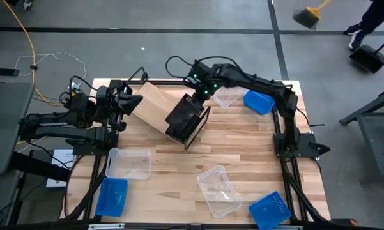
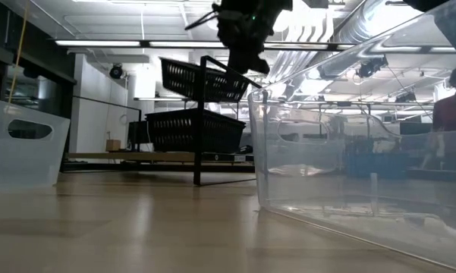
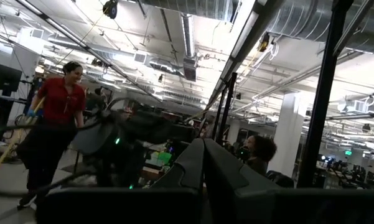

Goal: Stack baskets on shelf by color
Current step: Stack the black bin on top of the other black bins on the shelf

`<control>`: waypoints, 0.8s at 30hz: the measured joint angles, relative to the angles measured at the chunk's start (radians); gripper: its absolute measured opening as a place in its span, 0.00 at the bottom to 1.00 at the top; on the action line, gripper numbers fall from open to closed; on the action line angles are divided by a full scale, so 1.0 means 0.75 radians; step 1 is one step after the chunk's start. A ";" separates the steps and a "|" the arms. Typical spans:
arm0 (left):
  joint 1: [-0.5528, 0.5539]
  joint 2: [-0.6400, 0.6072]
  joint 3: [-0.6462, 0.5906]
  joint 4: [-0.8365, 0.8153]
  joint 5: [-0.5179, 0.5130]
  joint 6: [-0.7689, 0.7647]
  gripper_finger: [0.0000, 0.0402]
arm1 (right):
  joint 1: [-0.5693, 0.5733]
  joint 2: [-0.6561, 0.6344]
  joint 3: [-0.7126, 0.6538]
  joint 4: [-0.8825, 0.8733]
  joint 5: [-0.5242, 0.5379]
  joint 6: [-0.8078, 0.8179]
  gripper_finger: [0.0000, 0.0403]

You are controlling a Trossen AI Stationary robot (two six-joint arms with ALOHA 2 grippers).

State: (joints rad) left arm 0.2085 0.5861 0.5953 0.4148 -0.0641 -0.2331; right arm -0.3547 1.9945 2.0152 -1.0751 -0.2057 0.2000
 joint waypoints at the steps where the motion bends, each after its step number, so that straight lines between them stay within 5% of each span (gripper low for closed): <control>1: 0.000 0.000 0.000 0.000 0.000 -0.001 0.00 | -0.002 0.000 -0.021 0.011 -0.017 0.005 0.00; 24: 0.000 0.000 0.000 0.000 0.000 -0.002 0.00 | 0.019 0.077 -0.108 0.039 -0.105 0.003 0.00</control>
State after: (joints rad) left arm 0.2086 0.5861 0.5953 0.4149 -0.0639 -0.2344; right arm -0.3401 2.0521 1.9343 -1.0457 -0.2848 0.2023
